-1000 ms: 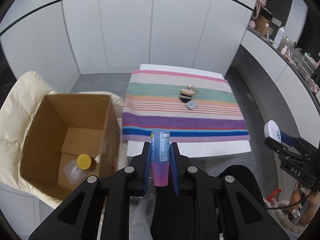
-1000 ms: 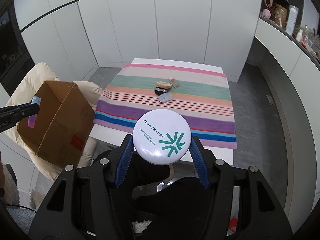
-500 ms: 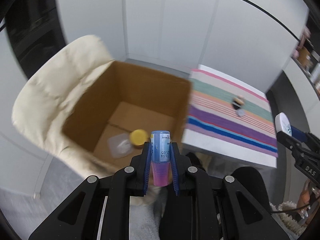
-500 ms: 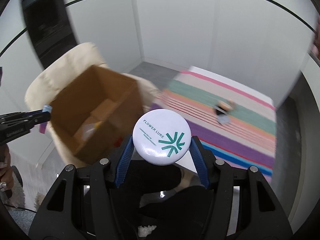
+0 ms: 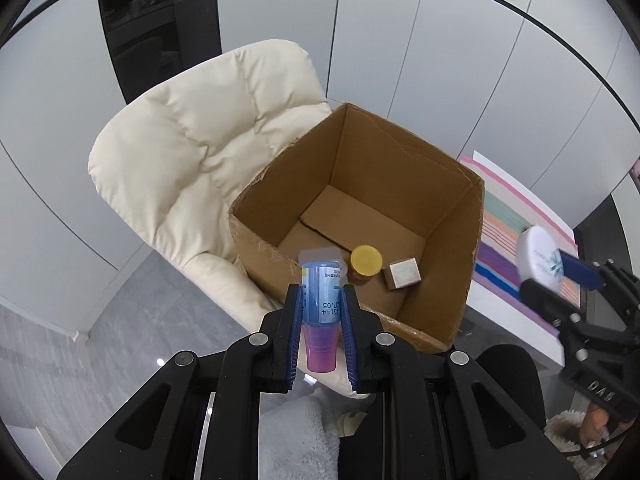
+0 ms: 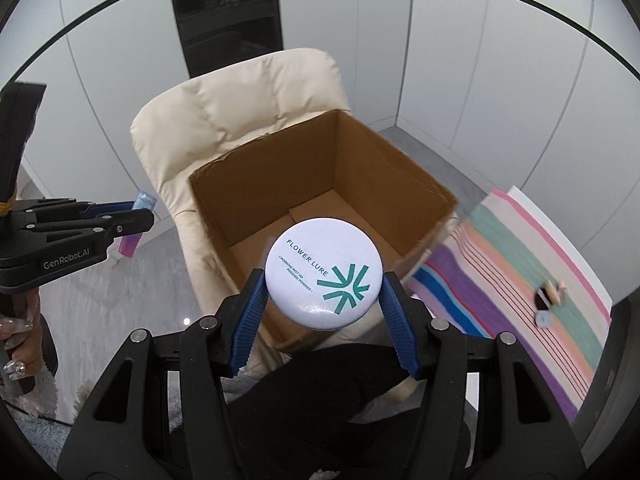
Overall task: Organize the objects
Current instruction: 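Lower both held items into the cardboard box and open both tools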
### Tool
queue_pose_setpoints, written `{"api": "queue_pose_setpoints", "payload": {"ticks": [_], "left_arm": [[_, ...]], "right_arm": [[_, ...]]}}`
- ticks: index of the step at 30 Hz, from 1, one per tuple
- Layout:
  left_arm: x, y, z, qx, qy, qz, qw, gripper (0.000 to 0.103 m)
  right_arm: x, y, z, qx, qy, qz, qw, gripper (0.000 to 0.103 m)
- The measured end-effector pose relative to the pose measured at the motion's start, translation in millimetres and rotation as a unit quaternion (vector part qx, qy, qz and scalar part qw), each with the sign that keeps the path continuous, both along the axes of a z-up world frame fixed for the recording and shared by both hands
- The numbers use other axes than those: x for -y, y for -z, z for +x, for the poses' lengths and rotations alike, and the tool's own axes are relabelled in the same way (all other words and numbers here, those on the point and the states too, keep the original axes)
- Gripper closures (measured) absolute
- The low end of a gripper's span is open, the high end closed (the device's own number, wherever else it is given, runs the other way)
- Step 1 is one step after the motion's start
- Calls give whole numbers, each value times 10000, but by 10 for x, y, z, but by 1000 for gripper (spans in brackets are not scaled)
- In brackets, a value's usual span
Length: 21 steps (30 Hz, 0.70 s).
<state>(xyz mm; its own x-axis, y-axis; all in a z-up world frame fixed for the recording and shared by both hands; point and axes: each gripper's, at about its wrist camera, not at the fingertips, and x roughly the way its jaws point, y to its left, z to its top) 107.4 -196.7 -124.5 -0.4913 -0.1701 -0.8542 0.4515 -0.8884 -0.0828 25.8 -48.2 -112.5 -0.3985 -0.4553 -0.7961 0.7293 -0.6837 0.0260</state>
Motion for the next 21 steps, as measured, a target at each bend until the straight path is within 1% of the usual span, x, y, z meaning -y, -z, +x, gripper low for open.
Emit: {"api": "queue_pose_setpoints", "payload": {"ticks": [5,9,16,19,21], "left_arm": [[1,-3,-120,-189,83,71,9998,84],[-4,71,-360,-291,136,51,9995,83],[-9,250,-880,-185,310,-67,9993,83],[-2,319,-1023,-162,378,-135,9991,83],[26,368,-1088,-141,391,-52,9991,83]], "right_arm": [[184,66,-31,16,-96,80,9999,43],[220,145,-155,74,-58,121,9999,43],[374,390,-462,144,29,264,9995,43],[456,497,-578,155,39,375,9992,43],[491,555,-636,202,31,400,9990,43]]}}
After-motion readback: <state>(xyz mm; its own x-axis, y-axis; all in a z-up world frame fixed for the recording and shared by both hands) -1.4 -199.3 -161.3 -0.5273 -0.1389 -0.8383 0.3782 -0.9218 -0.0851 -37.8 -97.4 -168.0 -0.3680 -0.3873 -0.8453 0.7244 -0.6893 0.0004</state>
